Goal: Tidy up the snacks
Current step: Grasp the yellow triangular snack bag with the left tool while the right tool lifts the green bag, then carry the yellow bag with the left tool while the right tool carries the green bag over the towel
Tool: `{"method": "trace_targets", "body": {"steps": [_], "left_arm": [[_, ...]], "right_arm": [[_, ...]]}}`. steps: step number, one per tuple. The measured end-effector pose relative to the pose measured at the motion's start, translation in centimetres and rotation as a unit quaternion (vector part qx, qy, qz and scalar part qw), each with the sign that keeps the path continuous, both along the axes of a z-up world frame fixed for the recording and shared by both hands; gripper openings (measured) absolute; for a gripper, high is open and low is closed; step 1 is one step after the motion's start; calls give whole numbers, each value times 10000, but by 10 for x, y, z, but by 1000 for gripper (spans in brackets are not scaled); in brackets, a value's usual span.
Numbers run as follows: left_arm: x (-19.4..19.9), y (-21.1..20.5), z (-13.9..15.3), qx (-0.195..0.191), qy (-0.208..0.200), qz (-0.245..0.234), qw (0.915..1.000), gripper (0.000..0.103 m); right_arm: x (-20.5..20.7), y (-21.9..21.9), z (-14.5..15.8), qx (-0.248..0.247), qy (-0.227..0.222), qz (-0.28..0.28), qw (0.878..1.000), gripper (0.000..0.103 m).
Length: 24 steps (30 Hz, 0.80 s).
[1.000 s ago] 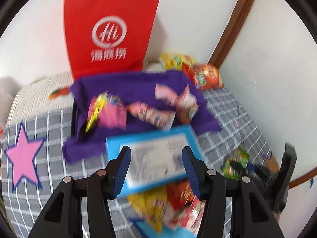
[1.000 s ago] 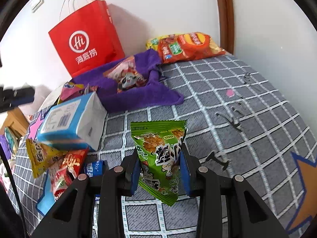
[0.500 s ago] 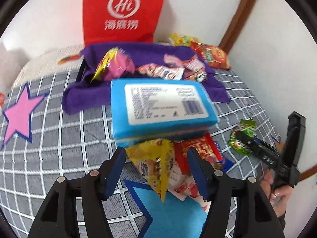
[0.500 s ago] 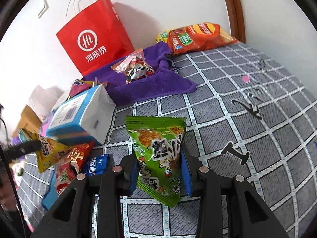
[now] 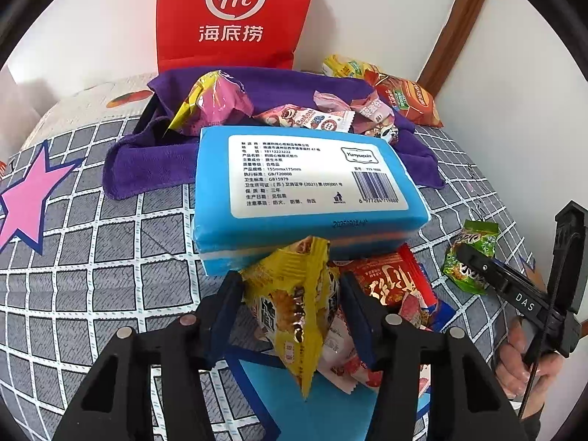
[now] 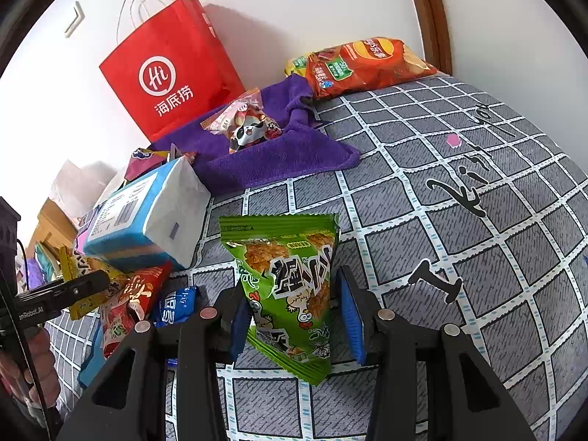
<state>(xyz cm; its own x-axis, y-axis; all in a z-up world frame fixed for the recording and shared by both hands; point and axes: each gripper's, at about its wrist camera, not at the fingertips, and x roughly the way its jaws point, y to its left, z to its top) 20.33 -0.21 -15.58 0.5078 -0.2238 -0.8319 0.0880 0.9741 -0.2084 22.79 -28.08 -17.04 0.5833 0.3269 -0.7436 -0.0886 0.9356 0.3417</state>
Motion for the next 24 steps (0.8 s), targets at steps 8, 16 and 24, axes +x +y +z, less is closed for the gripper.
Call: {"method": "trace_targets", "body": {"steps": [8, 16, 24], "left_arm": [[-7, 8, 9, -103, -57, 4, 9999, 44], [-20, 22, 32, -270, -273, -53, 9992, 43], [-17, 36, 62, -236, -581, -68, 9980, 43]], "right_arm": [[0, 0, 0, 15, 13, -14, 10000, 42], [-1, 4, 1, -99, 7, -25, 9999, 42], [-1, 7, 17, -189, 43, -40, 9998, 36]]}}
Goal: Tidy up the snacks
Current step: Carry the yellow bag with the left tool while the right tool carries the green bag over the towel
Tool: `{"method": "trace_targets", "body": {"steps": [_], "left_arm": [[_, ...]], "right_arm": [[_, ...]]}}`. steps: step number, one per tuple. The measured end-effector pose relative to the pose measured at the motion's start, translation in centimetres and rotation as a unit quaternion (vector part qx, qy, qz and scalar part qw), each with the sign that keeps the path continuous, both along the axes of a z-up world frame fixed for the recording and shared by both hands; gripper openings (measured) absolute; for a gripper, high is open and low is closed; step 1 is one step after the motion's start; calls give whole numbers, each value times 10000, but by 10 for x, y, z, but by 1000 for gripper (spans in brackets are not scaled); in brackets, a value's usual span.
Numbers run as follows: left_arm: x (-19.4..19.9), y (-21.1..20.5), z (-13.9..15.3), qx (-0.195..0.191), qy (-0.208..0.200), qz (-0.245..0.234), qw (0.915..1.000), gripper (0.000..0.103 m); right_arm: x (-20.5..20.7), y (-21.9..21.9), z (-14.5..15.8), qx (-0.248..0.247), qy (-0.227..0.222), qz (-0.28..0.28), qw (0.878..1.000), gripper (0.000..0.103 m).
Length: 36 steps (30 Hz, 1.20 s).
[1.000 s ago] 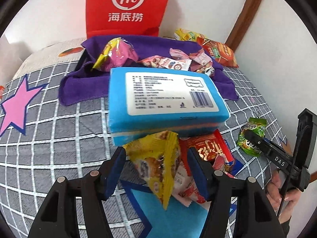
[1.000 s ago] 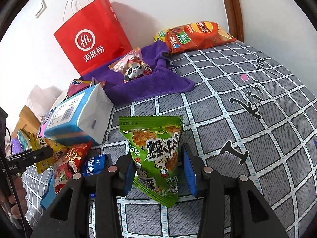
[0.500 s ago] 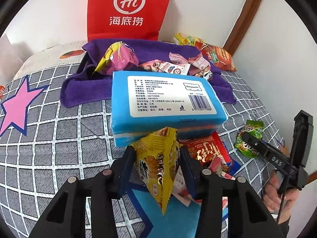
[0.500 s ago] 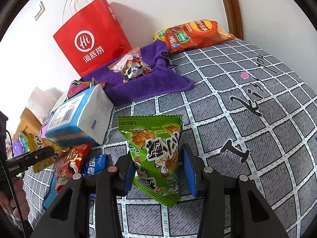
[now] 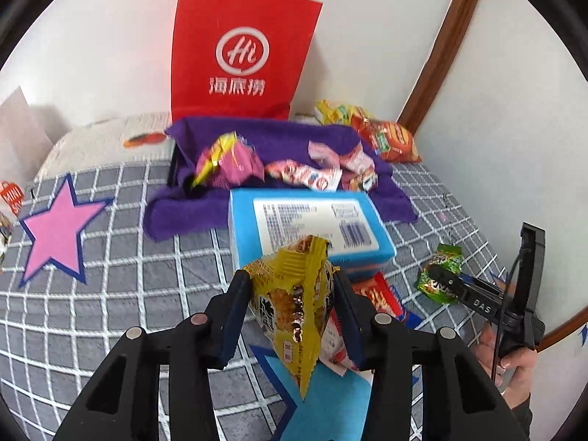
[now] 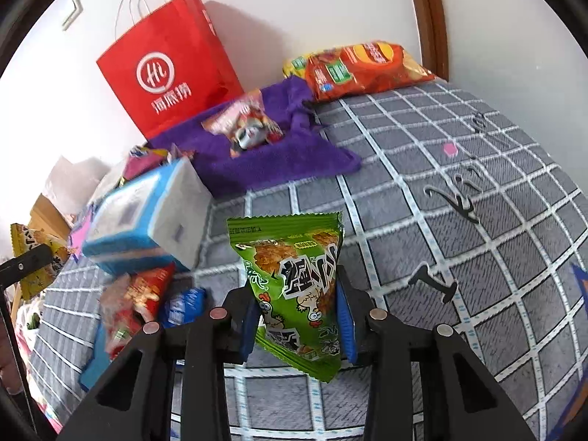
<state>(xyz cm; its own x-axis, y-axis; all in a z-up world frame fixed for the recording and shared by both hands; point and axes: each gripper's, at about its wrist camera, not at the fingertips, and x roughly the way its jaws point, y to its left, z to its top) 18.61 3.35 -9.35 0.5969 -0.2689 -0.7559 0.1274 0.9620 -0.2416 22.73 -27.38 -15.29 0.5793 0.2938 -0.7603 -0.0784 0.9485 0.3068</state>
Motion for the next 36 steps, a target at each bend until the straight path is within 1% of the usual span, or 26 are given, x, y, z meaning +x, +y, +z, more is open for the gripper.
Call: {"method": "trace_targets", "body": {"steps": [3, 7, 11, 15, 19, 24, 29, 32, 34, 36], "left_arm": [[7, 5, 10, -2, -67, 16, 10000, 43], [28, 10, 28, 16, -156, 47, 9999, 43], [51, 13, 53, 141, -373, 112, 9991, 43], [68, 14, 68, 206, -535, 164, 9982, 43], [85, 16, 74, 171, -603, 178, 9979, 43], [110, 17, 78, 76, -534, 278, 9982, 43], [130, 18, 82, -51, -550, 378, 9978, 43], [144, 19, 83, -157, -486, 421, 9978, 43], [153, 20, 84, -277, -487, 432, 9975, 43], [159, 21, 83, -265, -505, 456, 9973, 43]], "right_arm": [[0, 4, 24, -15, -214, 35, 9998, 36], [6, 15, 63, -115, -531, 196, 9983, 36], [25, 29, 96, -175, -728, 377, 9965, 36], [48, 44, 120, -363, -895, 479, 9942, 36], [70, 54, 136, -372, -943, 565, 9932, 36], [102, 68, 152, -395, -945, 652, 9926, 36], [122, 83, 169, -198, -1041, 767, 9914, 36], [136, 94, 182, -149, -1102, 807, 9905, 36], [144, 101, 186, -81, -1134, 830, 9900, 36], [149, 106, 186, -28, -1150, 861, 9896, 36]]}}
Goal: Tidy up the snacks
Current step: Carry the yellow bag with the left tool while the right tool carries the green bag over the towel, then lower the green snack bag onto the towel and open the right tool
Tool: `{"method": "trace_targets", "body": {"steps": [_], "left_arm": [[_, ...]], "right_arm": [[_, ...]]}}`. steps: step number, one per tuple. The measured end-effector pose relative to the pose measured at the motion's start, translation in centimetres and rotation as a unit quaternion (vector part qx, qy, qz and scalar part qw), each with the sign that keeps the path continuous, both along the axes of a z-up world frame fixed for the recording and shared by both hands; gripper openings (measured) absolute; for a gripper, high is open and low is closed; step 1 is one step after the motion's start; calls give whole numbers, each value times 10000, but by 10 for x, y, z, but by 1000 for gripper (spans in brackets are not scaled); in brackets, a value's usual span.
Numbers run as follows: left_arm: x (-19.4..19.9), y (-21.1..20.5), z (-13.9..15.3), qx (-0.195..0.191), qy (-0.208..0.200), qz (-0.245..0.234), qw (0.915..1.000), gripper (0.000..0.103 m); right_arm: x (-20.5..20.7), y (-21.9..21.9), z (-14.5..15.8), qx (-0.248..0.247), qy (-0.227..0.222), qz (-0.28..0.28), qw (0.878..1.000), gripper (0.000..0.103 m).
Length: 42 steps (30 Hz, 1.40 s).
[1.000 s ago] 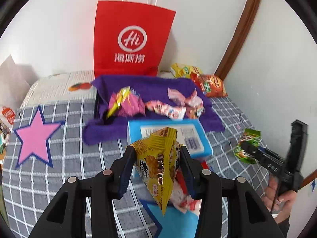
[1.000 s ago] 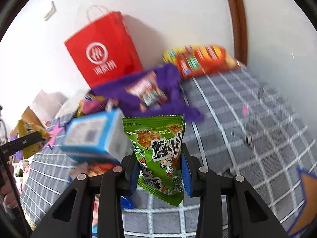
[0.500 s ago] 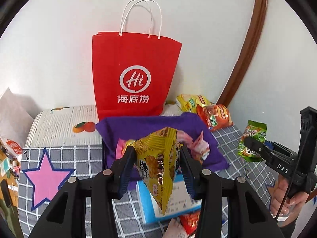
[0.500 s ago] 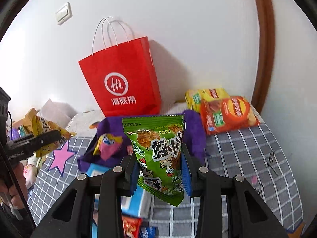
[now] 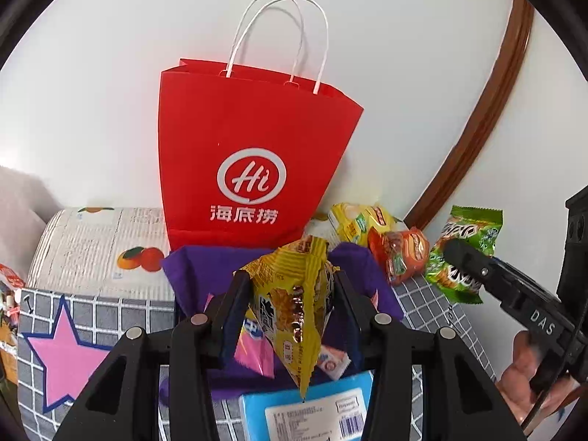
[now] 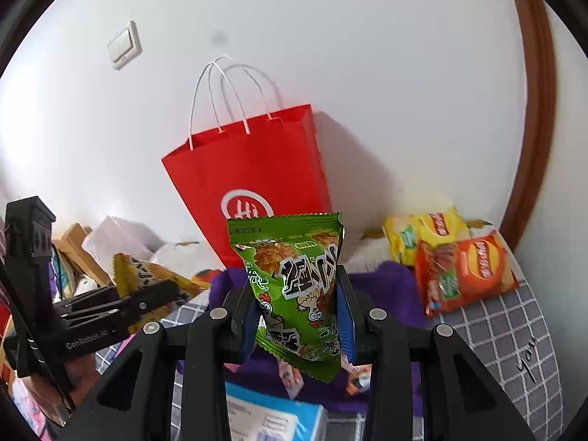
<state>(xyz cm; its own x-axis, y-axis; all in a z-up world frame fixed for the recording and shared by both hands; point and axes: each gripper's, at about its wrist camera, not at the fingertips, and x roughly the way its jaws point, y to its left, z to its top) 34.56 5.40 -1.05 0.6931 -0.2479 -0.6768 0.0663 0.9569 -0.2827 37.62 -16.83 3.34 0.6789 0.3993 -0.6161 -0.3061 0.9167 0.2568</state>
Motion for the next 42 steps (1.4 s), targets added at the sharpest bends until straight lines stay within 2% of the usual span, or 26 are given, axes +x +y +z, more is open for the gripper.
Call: {"method": "trace_targets", "body": {"steps": [4, 7, 11, 20, 42], "left_arm": [[9, 2, -12, 185, 40, 139, 9997, 43], [18, 5, -26, 222, 270, 116, 9993, 43], [22, 11, -32, 178, 361, 175, 9990, 43], [30, 11, -48, 63, 662, 107, 9977, 43], [31, 8, -50, -19, 755, 58, 9971, 43]], "right_arm": [[15, 5, -10, -6, 50, 39, 10000, 36], [28, 3, -33, -2, 219, 146, 9997, 36], [45, 1, -51, -180, 511, 80, 9985, 36], [56, -1, -75, -562, 1022, 300, 9927, 36], [66, 21, -109, -889, 1667, 672, 9797, 36]]}}
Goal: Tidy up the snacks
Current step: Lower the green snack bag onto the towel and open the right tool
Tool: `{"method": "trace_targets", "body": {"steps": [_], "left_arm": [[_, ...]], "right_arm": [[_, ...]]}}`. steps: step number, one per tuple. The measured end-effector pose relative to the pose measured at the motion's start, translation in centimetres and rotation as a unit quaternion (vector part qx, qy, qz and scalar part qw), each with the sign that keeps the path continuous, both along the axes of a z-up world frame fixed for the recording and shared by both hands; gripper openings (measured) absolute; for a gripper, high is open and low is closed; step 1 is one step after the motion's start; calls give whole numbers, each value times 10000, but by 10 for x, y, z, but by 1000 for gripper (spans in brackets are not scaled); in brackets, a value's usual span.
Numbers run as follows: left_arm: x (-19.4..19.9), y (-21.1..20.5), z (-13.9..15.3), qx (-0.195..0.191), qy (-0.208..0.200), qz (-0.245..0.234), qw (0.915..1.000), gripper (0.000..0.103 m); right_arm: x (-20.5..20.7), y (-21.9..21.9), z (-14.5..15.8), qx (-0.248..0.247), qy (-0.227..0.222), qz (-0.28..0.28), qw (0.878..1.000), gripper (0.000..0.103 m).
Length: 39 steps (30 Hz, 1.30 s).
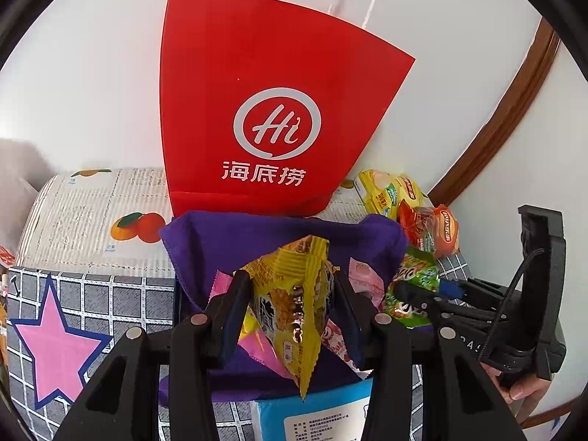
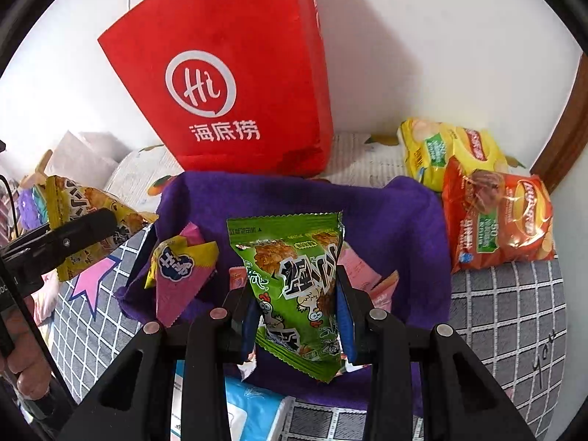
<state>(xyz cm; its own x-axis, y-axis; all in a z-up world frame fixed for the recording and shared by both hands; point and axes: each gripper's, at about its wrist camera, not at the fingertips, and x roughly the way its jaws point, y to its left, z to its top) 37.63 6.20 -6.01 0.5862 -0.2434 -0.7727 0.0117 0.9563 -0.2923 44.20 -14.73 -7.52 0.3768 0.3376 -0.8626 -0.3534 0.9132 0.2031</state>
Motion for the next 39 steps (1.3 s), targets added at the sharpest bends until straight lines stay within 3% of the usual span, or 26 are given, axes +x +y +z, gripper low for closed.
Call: {"method": "trace_targets", "body": {"steps": [13, 39], "left_arm": [[0, 0, -1, -34, 53, -18, 10000, 43], [5, -2, -9, -67, 207, -53, 9997, 43]], "right_arm": [[0, 19, -20, -268, 442, 364, 9980, 36], [12, 24, -52, -598, 691, 326, 9953, 39]]}}
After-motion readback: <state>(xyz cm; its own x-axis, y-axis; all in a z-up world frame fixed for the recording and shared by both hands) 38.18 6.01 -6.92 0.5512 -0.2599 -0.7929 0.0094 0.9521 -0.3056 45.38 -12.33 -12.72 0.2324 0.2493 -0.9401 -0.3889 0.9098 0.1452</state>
